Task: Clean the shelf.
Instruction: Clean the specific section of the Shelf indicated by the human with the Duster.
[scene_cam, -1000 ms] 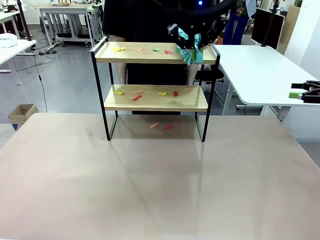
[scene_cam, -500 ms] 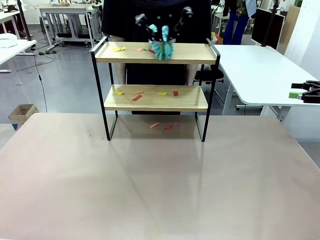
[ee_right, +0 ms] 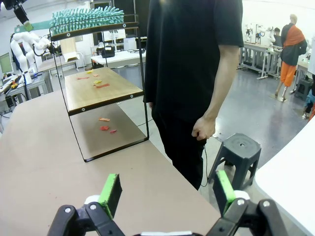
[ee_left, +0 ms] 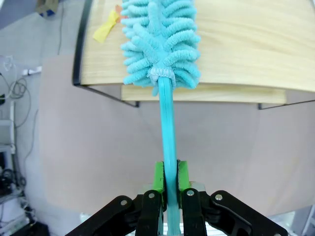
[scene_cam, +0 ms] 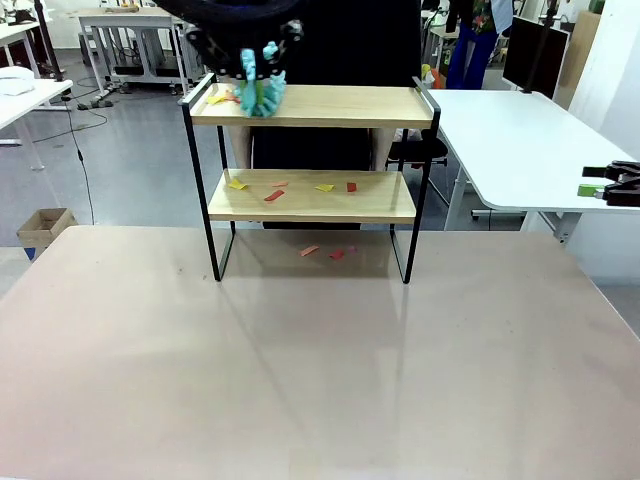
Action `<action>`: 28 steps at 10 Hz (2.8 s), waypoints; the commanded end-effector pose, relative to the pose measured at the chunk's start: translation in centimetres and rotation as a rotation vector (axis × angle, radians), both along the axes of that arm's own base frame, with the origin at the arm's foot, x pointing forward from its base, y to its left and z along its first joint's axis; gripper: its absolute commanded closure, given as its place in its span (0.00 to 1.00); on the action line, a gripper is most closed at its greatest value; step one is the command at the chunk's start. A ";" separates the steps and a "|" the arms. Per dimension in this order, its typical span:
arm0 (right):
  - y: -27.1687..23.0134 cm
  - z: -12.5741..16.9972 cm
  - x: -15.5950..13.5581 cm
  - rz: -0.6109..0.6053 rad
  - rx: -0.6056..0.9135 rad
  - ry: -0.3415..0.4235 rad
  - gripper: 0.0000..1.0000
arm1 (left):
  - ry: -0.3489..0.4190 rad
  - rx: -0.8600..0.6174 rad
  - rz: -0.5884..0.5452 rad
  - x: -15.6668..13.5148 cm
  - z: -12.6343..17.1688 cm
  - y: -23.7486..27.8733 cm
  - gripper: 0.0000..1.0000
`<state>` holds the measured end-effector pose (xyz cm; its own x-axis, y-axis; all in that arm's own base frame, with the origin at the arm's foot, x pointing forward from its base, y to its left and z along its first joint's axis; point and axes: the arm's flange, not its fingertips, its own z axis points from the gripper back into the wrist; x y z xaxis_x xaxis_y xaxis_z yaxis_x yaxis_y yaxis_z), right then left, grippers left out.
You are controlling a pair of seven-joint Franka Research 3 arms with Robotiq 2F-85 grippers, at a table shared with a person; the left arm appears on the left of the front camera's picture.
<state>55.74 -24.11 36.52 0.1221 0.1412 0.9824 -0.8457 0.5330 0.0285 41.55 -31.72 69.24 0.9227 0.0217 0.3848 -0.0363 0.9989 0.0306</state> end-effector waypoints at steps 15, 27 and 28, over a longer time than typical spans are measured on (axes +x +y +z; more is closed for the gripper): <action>0.2 0.2 0.1 0.001 0.000 -0.004 0.00 | -0.238 0.102 -0.154 -7.6 6.7 4.3 0.87; 0.2 0.2 0.1 0.001 0.000 -0.004 0.00 | -0.046 -0.278 -1.209 -9.6 7.7 17.2 0.87; 0.2 0.2 0.1 0.001 0.000 -0.004 0.00 | 0.015 -0.211 -1.239 -10.6 7.0 17.5 0.87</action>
<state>55.74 -24.11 36.49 0.1225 0.1410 0.9824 -0.8457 0.5329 0.0290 31.54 -15.30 76.34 0.4086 -0.7540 0.5143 0.9110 0.3715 -0.1790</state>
